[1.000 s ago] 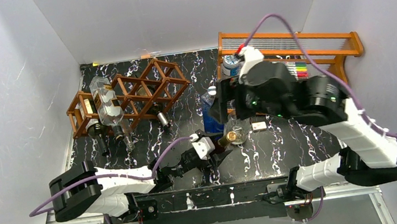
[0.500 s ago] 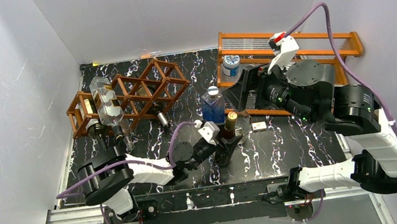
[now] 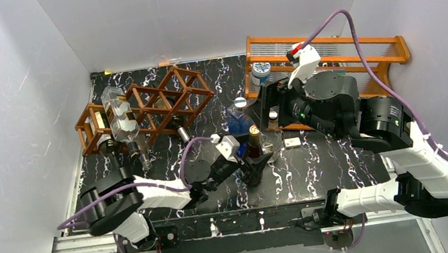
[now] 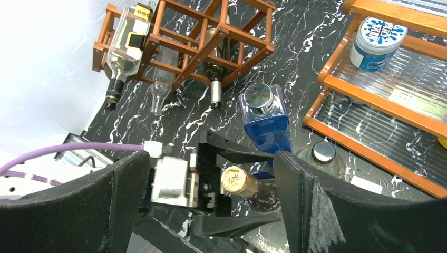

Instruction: Take the wine bottle off the wine rack

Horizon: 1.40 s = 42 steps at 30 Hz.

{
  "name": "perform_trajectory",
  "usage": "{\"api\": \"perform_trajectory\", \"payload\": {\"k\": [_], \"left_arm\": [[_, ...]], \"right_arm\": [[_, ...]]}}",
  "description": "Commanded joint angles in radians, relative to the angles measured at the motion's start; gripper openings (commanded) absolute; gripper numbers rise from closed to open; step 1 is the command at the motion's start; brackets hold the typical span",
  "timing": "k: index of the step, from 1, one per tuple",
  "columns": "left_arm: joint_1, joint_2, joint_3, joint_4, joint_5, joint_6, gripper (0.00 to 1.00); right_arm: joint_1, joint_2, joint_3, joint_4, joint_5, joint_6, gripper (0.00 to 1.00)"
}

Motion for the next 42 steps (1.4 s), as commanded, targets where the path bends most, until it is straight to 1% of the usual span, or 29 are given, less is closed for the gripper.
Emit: {"api": "perform_trajectory", "payload": {"k": [1,3,6,7,9,11,12,13,15,17,19,21,24,26,27,28,29,30,31,32,33,34,36,37,39,40,42], "left_arm": [[0.006,-0.18,0.0,-0.084,0.07,0.007,0.98],[0.005,-0.253,0.006,-0.178,0.093,0.002,0.98],[0.005,-0.376,0.017,-0.36,0.125,-0.02,0.98],[0.006,-0.426,0.039,-0.461,0.132,-0.027,0.98],[0.005,-0.531,0.114,-0.726,0.146,-0.034,0.98],[0.006,-0.62,0.214,-1.029,0.141,-0.019,0.98],[0.008,-0.662,0.278,-1.207,0.123,-0.009,0.98],[0.009,-0.697,0.323,-1.332,0.106,0.009,0.98],[0.012,-0.749,0.416,-1.533,0.032,0.033,0.98],[0.014,-0.775,0.502,-1.686,-0.062,0.053,0.98],[0.016,-0.774,0.58,-1.801,-0.155,0.066,0.98],[0.018,-0.756,0.642,-1.872,-0.244,0.079,0.98],[0.027,-0.717,0.694,-1.904,-0.328,0.105,0.98],[0.055,-0.702,0.706,-1.891,-0.352,0.13,0.98],[0.086,-0.692,0.704,-1.868,-0.339,0.143,0.98],[0.146,-0.672,0.714,-1.859,-0.295,0.151,0.98],[0.233,-0.635,0.743,-1.868,-0.222,0.149,0.98],[0.343,-0.592,0.772,-1.891,-0.077,0.14,0.98],[0.511,-0.542,0.791,-1.896,0.069,0.126,0.98],[0.644,-0.508,0.808,-1.884,0.21,0.106,0.96],[0.749,-0.49,0.816,-1.856,0.328,0.082,0.95],[0.834,-0.479,0.821,-1.818,0.418,0.058,0.95],[0.935,-0.453,0.848,-1.772,0.528,0.022,0.95],[0.963,-0.435,0.871,-1.765,0.544,0.012,0.96],[1.017,-0.385,0.933,-1.789,0.497,-0.023,0.98],[1.048,-0.356,0.976,-1.826,0.454,-0.045,0.98],[1.115,-0.286,1.078,-1.967,0.303,-0.102,0.98]], "right_arm": [[0.005,0.015,0.029,0.076,-0.003,-0.043,0.98],[0.005,0.021,0.033,0.096,-0.007,-0.064,0.98],[0.004,0.04,0.054,0.12,-0.005,-0.097,0.98],[0.005,0.051,0.071,0.122,-0.004,-0.109,0.98],[0.005,0.073,0.103,0.125,-0.002,-0.133,0.98],[0.005,0.086,0.115,0.148,0.0,-0.16,0.98],[0.004,0.088,0.114,0.163,-0.001,-0.172,0.98],[0.004,0.091,0.114,0.177,-0.001,-0.185,0.98],[0.004,0.1,0.12,0.196,-0.005,-0.202,0.98],[0.005,0.108,0.122,0.21,0.001,-0.216,0.98],[0.004,0.115,0.128,0.22,0.001,-0.22,0.98],[0.005,0.114,0.125,0.228,-0.003,-0.222,0.98],[0.005,0.093,0.089,0.256,0.005,-0.221,0.98],[0.005,0.086,0.074,0.263,0.007,-0.219,0.98],[0.005,0.084,0.07,0.263,0.006,-0.218,0.98],[0.005,0.084,0.068,0.263,0.005,-0.218,0.98],[0.005,0.086,0.068,0.259,0.005,-0.218,0.98],[0.004,0.088,0.069,0.255,0.004,-0.217,0.98],[0.004,0.087,0.07,0.252,0.001,-0.215,0.98],[0.005,0.085,0.067,0.25,0.0,-0.212,0.98],[0.004,0.082,0.062,0.252,-0.004,-0.208,0.98],[0.004,0.078,0.048,0.259,-0.011,-0.205,0.98],[0.005,0.072,0.026,0.272,-0.028,-0.199,0.98],[0.005,0.076,0.022,0.272,-0.038,-0.196,0.98],[0.004,0.092,0.02,0.264,-0.066,-0.188,0.98],[0.005,0.105,0.019,0.259,-0.078,-0.187,0.98],[0.005,0.13,0.022,0.253,-0.108,-0.18,0.98]]}}
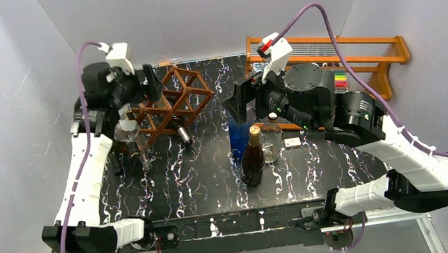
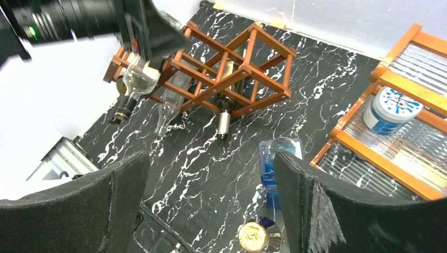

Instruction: Take the wine bottle off the wine rack

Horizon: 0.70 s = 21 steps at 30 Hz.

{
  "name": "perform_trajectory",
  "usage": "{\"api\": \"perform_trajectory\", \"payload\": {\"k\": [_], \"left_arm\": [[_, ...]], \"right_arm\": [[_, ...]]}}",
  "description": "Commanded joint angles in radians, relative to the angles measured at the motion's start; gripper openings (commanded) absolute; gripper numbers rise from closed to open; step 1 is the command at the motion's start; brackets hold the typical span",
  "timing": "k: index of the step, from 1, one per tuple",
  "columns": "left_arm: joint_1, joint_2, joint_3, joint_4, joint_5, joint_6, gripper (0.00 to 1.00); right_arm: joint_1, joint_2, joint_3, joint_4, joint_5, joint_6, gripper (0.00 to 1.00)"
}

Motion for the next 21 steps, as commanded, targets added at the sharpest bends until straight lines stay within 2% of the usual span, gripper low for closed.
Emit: {"api": "perform_trajectory", "payload": {"k": [1,4,6,10,14,21], "left_arm": [[0.11,0.07,0.236,-0.192,-0.155,-0.141,0.98],[0.128,0.107,0.286,-0.303,-0.382,-0.196,0.98],[0.139,0.126,0.309,-0.345,-0.465,-0.237,0.98],[0.148,0.226,0.373,-0.477,-0.512,-0.312,0.98],[0.154,0.285,0.364,-0.571,-0.548,-0.387,0.98],[0.19,0.298,0.264,-0.521,-0.489,-0.423,0.98]], "right_arm": [[0.004,0.039,0.002,0.049,-0.085,0.021,0.98],[0.004,0.064,-0.012,0.068,-0.178,0.026,0.98],[0.003,0.079,-0.023,0.074,-0.222,0.021,0.98],[0.004,0.109,-0.021,0.05,-0.26,0.014,0.98],[0.004,0.111,-0.047,0.063,-0.298,0.008,0.98],[0.004,0.097,-0.105,0.112,-0.321,-0.002,0.98]]}}
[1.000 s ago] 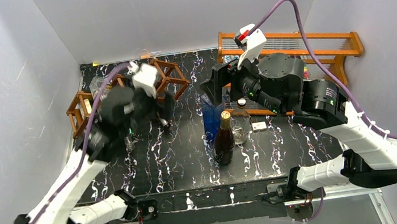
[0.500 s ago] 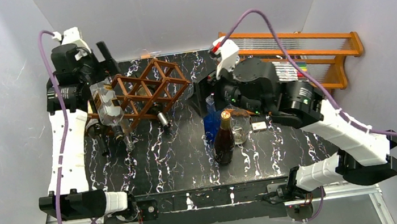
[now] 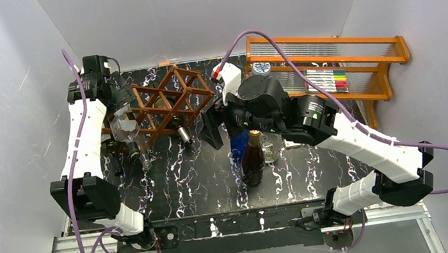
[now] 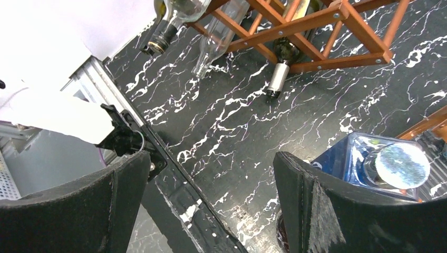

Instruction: Take the wine bottle off the wine rack

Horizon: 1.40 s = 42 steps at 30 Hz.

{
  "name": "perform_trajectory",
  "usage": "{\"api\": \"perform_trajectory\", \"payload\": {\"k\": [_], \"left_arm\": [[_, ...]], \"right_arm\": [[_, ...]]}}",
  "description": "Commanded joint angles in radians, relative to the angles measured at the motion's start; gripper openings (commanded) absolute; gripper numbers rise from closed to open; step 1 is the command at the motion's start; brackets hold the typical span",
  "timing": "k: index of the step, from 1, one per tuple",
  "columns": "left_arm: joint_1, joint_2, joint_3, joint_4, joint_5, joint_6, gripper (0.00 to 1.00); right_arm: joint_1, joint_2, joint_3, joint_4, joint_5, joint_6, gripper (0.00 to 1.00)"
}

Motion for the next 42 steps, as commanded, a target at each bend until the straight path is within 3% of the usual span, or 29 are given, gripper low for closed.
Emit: {"api": "perform_trajectory", "payload": {"k": [1,5,11,17,19,23,24,33,35,36,42], "left_arm": [[0.029,-0.016,-0.022,-0.02,0.025,-0.037,0.98],[0.036,-0.048,-0.088,0.02,0.014,-0.018,0.98],[0.097,-0.036,-0.17,0.116,0.147,0.068,0.98],[0.1,-0.04,-0.227,0.162,0.168,0.15,0.98],[0.101,-0.064,-0.257,0.188,0.156,0.15,0.92],[0.102,-0.119,-0.236,0.231,0.168,0.132,0.57],[0.102,-0.131,-0.216,0.231,0.179,0.119,0.52],[0.102,-0.256,-0.162,0.28,0.253,0.008,0.32],[0.102,-0.26,-0.133,0.249,0.293,-0.019,0.07],[0.102,-0.269,-0.123,0.241,0.322,-0.043,0.02],[0.101,-0.374,-0.128,0.221,0.512,-0.239,0.0]], "right_arm": [[0.004,-0.028,-0.016,0.077,-0.026,-0.018,0.98],[0.004,-0.029,-0.021,0.077,-0.024,-0.026,0.98],[0.004,-0.039,-0.058,0.102,-0.025,-0.017,0.98],[0.004,-0.037,-0.07,0.127,-0.032,-0.004,0.98],[0.004,-0.032,-0.069,0.133,-0.039,-0.001,0.98],[0.003,-0.022,-0.065,0.123,-0.03,-0.001,0.98],[0.004,-0.02,-0.064,0.117,-0.021,0.0,0.98],[0.004,0.01,-0.027,0.086,0.024,-0.041,0.98],[0.004,0.021,-0.009,0.079,0.013,-0.066,0.98],[0.003,0.019,-0.014,0.086,-0.007,-0.104,0.98],[0.011,0.014,-0.042,0.161,-0.159,-0.297,0.98]]}}
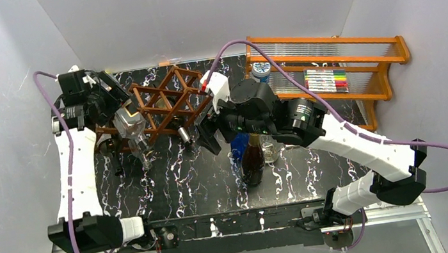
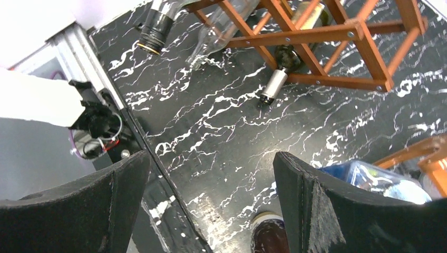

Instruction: Take the wine bottle off the wine rack

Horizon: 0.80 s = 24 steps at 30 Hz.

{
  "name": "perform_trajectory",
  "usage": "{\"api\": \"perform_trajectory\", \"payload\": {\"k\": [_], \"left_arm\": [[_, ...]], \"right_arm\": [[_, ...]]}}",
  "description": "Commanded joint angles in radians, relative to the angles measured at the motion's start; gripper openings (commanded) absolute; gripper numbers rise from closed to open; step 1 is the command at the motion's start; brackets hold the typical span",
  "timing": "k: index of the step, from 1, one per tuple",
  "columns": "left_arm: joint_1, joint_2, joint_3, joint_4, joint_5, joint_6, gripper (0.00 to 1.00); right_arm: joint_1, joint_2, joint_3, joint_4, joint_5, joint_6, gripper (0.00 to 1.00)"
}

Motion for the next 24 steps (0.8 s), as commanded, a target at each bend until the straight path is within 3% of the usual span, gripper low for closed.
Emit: {"api": "perform_trajectory", "payload": {"k": [1,5,12,16,20,24], "left_arm": [[0.002,-0.163,0.029,0.044,0.205,-0.213,0.0],[0.002,-0.269,-0.113,0.101,0.343,-0.446,0.0],[0.003,-0.319,-0.079,-0.048,0.466,-0.742,0.0],[0.002,-0.378,-0.115,-0.09,0.53,-0.897,0.0],[0.003,-0.459,-0.234,-0.03,0.609,-1.097,0.0],[0.002,-0.508,-0.302,0.05,0.631,-1.239,0.0]], "right_arm": [[0.018,-0.004,0.018,0.13,-0.13,-0.153,0.98],[0.076,0.006,-0.041,0.251,-0.159,-0.154,0.98],[0.159,-0.138,-0.43,0.733,-0.18,-0.682,0.98],[0.158,-0.159,-0.504,0.948,-0.17,-0.817,0.98],[0.158,-0.1,-0.54,1.163,-0.199,-0.805,0.98],[0.157,-0.036,-0.576,1.472,-0.163,-0.638,0.98]]}}
